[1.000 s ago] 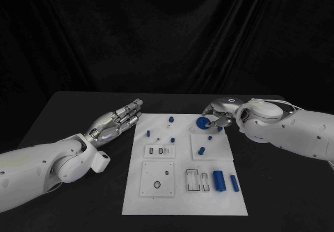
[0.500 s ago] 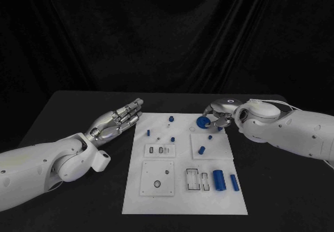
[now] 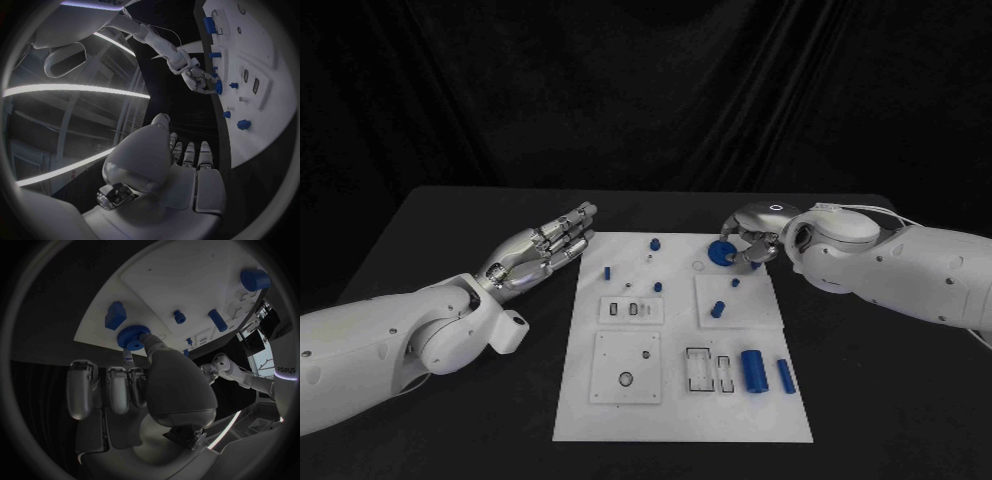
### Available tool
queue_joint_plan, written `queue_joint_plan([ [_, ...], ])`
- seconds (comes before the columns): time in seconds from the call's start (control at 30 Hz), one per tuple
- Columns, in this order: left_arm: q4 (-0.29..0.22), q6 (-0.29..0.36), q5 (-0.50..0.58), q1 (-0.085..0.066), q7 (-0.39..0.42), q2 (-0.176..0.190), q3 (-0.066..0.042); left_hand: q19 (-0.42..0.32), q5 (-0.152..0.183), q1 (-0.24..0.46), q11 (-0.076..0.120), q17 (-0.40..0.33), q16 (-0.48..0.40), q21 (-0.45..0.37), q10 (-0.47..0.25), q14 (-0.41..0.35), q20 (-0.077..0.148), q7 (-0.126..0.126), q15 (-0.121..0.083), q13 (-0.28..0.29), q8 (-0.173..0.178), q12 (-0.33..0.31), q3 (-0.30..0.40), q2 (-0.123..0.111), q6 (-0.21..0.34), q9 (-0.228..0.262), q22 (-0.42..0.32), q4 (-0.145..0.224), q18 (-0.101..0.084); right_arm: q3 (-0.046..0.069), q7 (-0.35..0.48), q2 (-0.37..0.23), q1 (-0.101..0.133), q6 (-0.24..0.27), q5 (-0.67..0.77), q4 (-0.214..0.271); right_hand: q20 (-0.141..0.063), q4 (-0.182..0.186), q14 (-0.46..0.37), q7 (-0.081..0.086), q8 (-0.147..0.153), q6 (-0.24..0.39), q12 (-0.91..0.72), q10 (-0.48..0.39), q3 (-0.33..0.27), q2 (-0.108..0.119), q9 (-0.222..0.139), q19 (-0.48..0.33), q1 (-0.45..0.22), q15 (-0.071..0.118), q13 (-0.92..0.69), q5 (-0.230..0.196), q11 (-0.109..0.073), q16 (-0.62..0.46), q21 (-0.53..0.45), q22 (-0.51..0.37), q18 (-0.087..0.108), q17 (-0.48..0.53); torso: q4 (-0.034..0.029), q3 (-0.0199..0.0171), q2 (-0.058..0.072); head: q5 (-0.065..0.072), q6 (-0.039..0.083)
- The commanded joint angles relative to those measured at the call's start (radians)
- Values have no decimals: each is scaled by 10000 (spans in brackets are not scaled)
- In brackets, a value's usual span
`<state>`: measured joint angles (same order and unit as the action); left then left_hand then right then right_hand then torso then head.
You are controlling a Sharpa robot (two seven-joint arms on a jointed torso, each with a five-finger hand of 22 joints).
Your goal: Assemble the parts on the task board
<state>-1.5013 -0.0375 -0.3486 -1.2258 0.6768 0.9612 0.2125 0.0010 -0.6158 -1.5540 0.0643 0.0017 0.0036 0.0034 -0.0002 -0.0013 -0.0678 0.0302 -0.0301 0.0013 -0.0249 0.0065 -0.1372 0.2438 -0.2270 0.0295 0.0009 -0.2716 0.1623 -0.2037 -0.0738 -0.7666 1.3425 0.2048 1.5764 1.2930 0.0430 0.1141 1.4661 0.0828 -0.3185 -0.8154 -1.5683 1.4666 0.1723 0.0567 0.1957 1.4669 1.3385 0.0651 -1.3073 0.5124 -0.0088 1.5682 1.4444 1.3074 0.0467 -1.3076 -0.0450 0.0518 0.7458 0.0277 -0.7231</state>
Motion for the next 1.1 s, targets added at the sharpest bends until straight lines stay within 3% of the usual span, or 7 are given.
queue_joint_plan([
  [0.03, -24, -148, -39, -13, 459, 17, -6, -10, -49, -101, -58, -17, -36, -34, 2, 13, -78, -46, 32, -13, -57, -65, 73, 28, 9, 6, -9, -10, 94, -37, 146, -45, -79, 102, 33, 56, 2, -98, 1047, -69, -1019, -17, -25, 1042, 115, -15, 901, 13, 0, 33, -2635, 456, -37, 26, -24, 1538, -45, -2632, 18, -1, -5, -35, -6],
  [0.2, -52, -142, -39, -13, 447, 73, -6, -10, -49, -101, -58, -17, -36, -34, 2, 13, -78, -46, 32, -13, -57, -65, 73, 28, 9, 6, -9, -10, 94, -36, 276, -165, -58, 407, 32, 322, 5, -111, 1047, -66, -1328, -8, -25, 1042, 198, 18, 1115, 24, -89, 37, -2635, 657, -32, 26, -25, 1555, -47, -2632, 12, -1, -4, -54, -5],
  [0.27, -65, -135, -39, -13, 445, 96, -6, -10, -49, -101, -58, -17, -36, -34, 2, 13, -78, -46, 32, -13, -57, -65, 73, 28, 9, 6, -9, -10, 94, -36, 320, -216, -5, 532, 32, 490, 5, -108, 1047, -64, -1520, 52, -25, 1042, 291, 51, 1257, 20, -162, 35, -2635, 923, -28, 26, -44, 1554, -43, -2632, 10, 1, -6, -77, -32],
  [0.63, -75, -127, -39, -13, 413, 122, -6, -10, -49, -107, -65, -17, -36, -34, 2, 13, -95, -52, 49, -13, -58, -65, 91, 31, -1, 8, -9, -3, 95, -34, 554, -9, 401, 863, -116, 1262, 7, -46, 1047, -58, -1807, -16, -25, 1042, 379, 84, 1450, 94, -326, 33, -2635, 1025, -20, 26, 30, 1633, -69, -2632, 11, 9, 1, -72, -175],
  [1.1, -3, -153, -39, -13, 393, -1, -6, -10, -47, -107, -69, -17, -36, -34, 2, 13, -107, -60, 62, -13, -62, -65, 101, 30, -28, 11, -9, -1, 96, -34, 705, 1352, 371, 321, -241, 504, 9, -47, 1047, -33, -1913, -36, -25, 1042, 435, 80, 1531, 144, -365, 24, -2635, 1014, 8, 26, 86, 1685, -87, -2632, -12, 10, 8, 4, -223],
])
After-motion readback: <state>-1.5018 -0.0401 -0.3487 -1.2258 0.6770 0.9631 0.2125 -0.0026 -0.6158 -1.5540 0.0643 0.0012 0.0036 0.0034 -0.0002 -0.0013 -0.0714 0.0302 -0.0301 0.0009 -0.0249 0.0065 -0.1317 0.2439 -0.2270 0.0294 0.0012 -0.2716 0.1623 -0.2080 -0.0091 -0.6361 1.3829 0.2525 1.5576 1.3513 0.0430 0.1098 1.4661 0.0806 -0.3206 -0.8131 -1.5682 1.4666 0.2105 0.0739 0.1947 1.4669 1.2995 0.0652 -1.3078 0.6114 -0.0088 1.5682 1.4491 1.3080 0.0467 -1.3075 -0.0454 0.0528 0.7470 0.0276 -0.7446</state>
